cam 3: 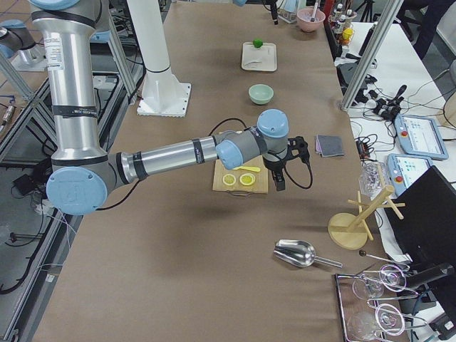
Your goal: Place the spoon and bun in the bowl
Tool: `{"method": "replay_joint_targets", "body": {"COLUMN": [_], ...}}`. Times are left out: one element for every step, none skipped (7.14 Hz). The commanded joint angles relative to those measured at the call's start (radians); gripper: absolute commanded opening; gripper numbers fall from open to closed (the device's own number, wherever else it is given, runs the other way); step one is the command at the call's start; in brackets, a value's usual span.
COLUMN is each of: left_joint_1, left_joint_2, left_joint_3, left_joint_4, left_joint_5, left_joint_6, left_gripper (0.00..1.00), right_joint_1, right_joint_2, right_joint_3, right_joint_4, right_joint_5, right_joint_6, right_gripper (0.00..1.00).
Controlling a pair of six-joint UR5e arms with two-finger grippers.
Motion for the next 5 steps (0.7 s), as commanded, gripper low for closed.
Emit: {"method": "replay_joint_targets", "body": {"left_joint_1": [0.115,0.148,0.193,0.239,0.282], "left_joint_2": [-0.009,-0.032,-0.032,-0.035,-0.038], "left_joint_3": [-0.026,-0.028,-0.028,-0.026,-0.025], "left_joint_4": [0.005,0.005,0.005,0.007,0.034], "left_joint_5": [0.111,0.113,0.12,0.184,0.243], "left_joint_6": [-0.207,-0.305,-0.383,-0.395,-0.437], "left_gripper": [0.98,0.98,0.98,0.98,0.98], "right_joint_1": [-0.008,-0.012,-0.033,-0.073,-0.133], "right_joint_2": [-0.01,-0.011,-0.011,-0.011,-0.011], "right_joint_3": [0.01,0.008,0.011,0.016,0.016], "right_joint_4": [0.042,0.082,0.099,0.174,0.255], "right_joint_5": [0.07,0.07,0.067,0.051,0.0], "right_joint_6": [0.056,0.061,0.159,0.271,0.377], "right_gripper": [1.0,1.0,1.0,1.0,1.0]}}
